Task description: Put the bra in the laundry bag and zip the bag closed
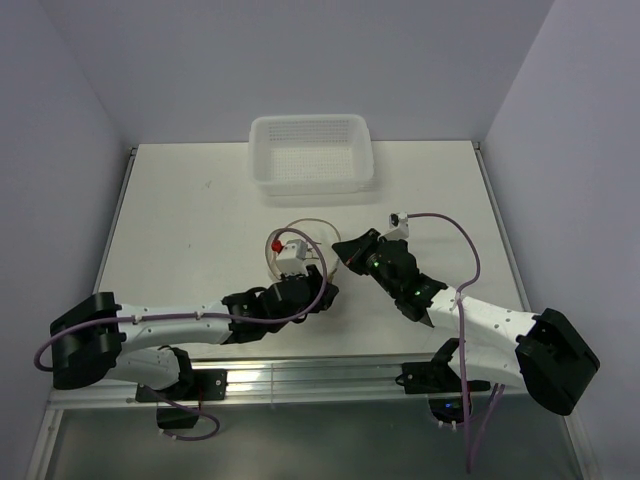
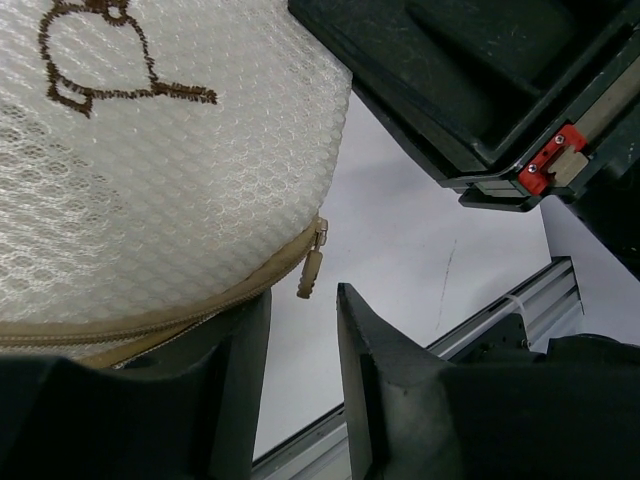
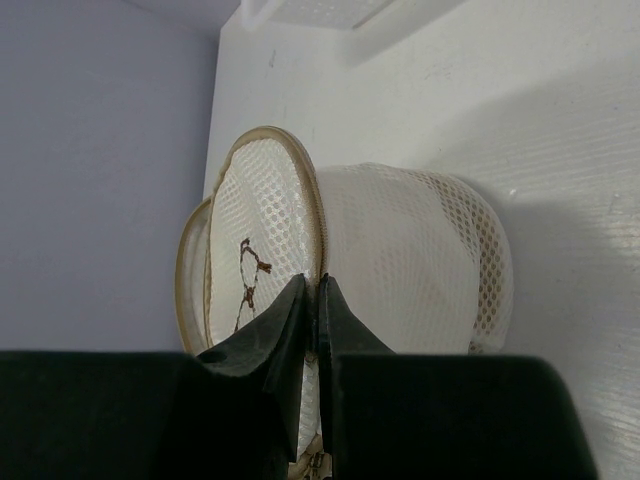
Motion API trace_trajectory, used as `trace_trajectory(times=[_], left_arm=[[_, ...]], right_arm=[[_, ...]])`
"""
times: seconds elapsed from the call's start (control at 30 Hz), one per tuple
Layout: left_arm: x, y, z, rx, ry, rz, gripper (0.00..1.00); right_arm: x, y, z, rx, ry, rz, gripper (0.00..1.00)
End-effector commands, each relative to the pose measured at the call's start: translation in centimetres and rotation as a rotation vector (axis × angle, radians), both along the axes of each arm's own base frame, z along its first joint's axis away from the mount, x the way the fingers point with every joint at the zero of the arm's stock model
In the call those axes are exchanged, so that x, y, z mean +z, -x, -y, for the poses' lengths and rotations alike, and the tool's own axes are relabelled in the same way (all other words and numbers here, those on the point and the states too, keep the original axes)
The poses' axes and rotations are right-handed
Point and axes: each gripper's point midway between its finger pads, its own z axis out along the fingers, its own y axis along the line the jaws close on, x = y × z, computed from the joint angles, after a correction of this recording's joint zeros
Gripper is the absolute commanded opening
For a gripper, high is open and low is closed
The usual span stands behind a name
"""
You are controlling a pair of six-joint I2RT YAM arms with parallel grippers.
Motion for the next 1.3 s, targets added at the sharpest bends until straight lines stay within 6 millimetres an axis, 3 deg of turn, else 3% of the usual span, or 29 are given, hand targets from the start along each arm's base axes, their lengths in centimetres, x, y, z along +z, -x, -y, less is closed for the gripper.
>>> trace_trajectory(times=[0.0, 0.4, 0.5, 0.6, 0.63, 0.77, 1.0, 1.23, 1.27], left_arm=[[2.7, -0.5, 1.6, -0.021, 0.066, 0.046, 0.39], [3.5, -1.4, 1.9, 0.002, 0.051, 0.084, 0.34], [3.2, -1.6, 1.8, 0.006, 0.041, 0.080, 0.27], [3.0, -1.6, 1.9, 0.011, 0.037, 0.074, 0.11], [2.9, -1.6, 1.8, 0.012, 0.036, 0.074, 0.00], [2.8, -1.5, 1.0, 0.023, 0.029, 0.075, 0.00], [0.7, -1.5, -3.5, 0.087, -0.071, 0.081, 0.00], [1.1, -1.4, -8.1, 0.144, -0.089, 0.103, 0.00], [0.4, -1.5, -9.2, 0.160, -0.131, 0.096, 0.00]], right_arm=[[1.7, -0.2, -0.1, -0.006, -0.016, 0.050, 0.00], [1.4, -0.1, -0.4, 0.007, -0.010, 0.045, 0.00], [1.4, -0.1, -0.4, 0.007, -0.011, 0.048, 0.00], [1.4, -0.2, -0.3, 0.006, -0.006, 0.047, 0.00], [1.5, -0.1, -0.3, 0.005, -0.005, 0.049, 0.00], [1.4, -0.2, -0.1, 0.002, 0.019, 0.056, 0.00], [2.1, -1.1, 0.8, 0.034, 0.076, 0.076, 0.00], [2.7, -2.9, 1.3, 0.120, 0.212, 0.091, 0.00], [2.8, -3.2, 1.2, 0.125, 0.224, 0.095, 0.00]])
